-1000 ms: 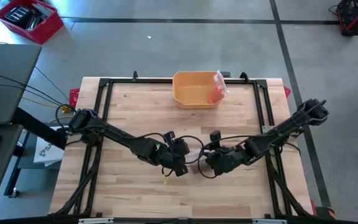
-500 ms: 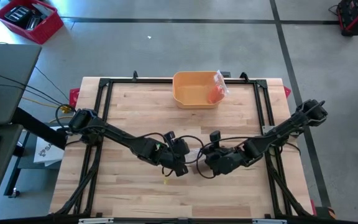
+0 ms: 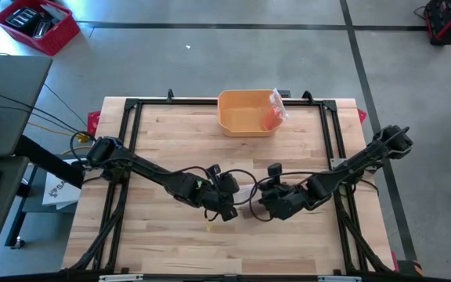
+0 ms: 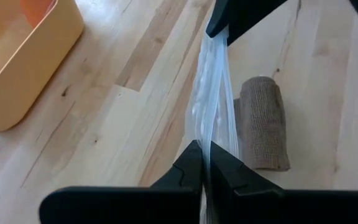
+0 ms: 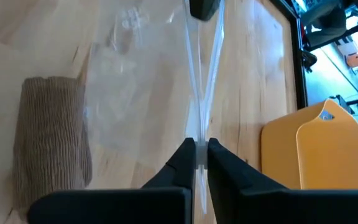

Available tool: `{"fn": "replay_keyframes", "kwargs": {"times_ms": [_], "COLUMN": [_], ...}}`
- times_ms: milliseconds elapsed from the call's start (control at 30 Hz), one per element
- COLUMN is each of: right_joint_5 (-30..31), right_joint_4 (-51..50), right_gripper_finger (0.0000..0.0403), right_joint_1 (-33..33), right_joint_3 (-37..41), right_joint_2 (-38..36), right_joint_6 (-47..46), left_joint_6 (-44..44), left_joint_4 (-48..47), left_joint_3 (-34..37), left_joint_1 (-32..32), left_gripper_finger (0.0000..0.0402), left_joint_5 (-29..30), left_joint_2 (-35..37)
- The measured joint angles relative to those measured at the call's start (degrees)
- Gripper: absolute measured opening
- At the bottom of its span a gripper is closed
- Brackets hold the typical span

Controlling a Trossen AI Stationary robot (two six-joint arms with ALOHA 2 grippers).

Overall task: Roll bandage
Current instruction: Open the transparent zip bag

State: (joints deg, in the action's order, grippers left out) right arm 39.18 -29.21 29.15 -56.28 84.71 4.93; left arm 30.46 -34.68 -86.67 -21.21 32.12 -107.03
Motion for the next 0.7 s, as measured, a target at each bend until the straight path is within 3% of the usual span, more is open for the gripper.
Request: {"fn": "replay_keyframes", "kwargs": {"times_ms": [300,467,567,700], "right_joint_5": [1.4,2.4,1.4,-11.2], "right_joint_4": [-7.0,-12.7,-14.0,-8.1], "right_gripper_finger": [0.0020,0.0076,0.0119,0.0148], "right_joint_1": [0.0,-0.1,-0.1,0.8], "right_joint_3": [-1.5,-3.3,-3.5,-3.5], "right_joint_2": [-0.1,-2.5,-5.8,-7.5], "right_joint_6": [-4.8,-8.5,-8.9,0.0], "left_joint_6": [0.0,0.4,-1.2,-8.9], "left_joint_4": [0.1,-0.4,-0.9,-2.2], "left_joint_3": [0.0,0.0,-0.1,-0.1], "left_joint_1": [0.0,-0.2,-0.7,-2.7], "left_gripper_finger": [0.0000,0.0000,0.0000,0.0000], "left_joint_5": [0.1,0.6,4.7,17.7], "left_joint_2": [0.0,0.0,0.0,-0.4]}}
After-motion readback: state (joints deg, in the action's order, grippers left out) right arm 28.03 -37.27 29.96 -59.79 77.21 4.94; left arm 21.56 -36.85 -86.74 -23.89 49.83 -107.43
